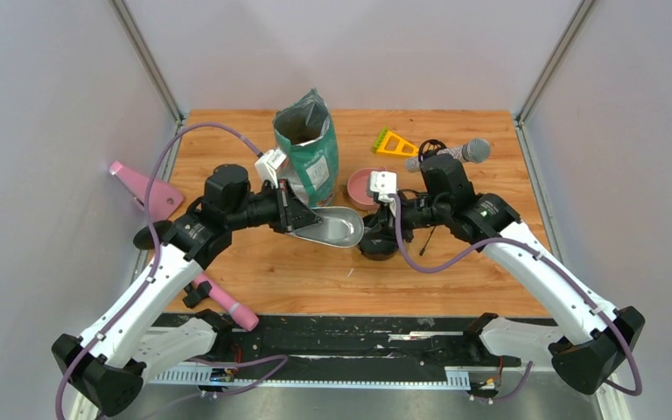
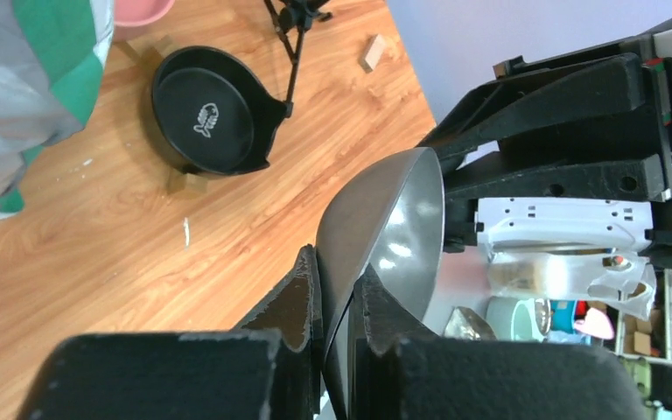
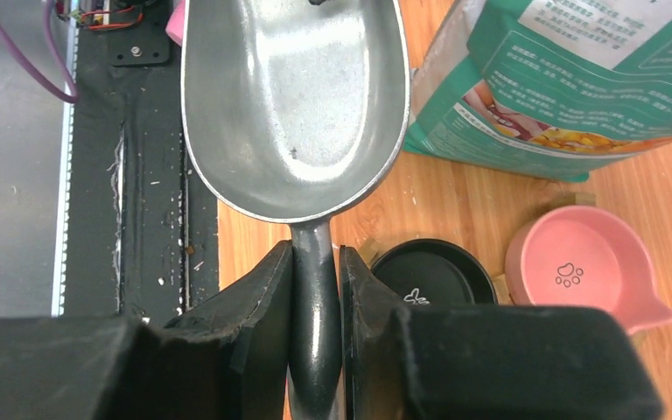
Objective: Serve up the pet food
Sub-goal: Pick up the spatula from the center of the board.
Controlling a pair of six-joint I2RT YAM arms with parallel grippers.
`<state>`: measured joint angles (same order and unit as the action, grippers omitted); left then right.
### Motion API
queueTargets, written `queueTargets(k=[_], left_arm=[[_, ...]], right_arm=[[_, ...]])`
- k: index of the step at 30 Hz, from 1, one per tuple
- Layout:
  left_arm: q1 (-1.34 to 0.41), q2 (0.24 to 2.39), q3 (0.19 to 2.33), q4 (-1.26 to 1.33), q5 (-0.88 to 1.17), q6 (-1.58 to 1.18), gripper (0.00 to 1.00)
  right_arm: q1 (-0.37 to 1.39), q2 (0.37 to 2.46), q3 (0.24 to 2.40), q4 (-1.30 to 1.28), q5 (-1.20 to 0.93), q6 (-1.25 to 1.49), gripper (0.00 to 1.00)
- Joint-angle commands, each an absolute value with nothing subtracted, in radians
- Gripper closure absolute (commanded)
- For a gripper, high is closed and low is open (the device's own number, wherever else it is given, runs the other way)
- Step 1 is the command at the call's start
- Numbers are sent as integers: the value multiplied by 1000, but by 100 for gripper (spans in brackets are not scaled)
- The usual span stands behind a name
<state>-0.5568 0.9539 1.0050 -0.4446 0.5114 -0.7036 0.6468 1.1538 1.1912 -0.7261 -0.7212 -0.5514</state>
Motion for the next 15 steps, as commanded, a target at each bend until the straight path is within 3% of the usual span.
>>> queueTargets(k=[1,2,8,9,12,15], left_arm=[[-575,928,1032,-380,618,-732,100],[-575,919,1037,-392,580,-720,100],[-575,830,1001,-387,399,-702,100],[-575,816,993,-375,385,-705,100],[-575,737,942,-290,332,-710,100],[-574,669,890,-225,301,-704,100]], right_arm=[[652,1126,1218,-568,-603,-530,96],[652,1120,1214,-562,-589,-517,86],[652,1036,1143,-472,-545,-312,5],[653,1011,1122,-426,-544,-264,1],[651,901,1047,-309,-495,-68,0],[650,793,971,-182,-251,252,0]])
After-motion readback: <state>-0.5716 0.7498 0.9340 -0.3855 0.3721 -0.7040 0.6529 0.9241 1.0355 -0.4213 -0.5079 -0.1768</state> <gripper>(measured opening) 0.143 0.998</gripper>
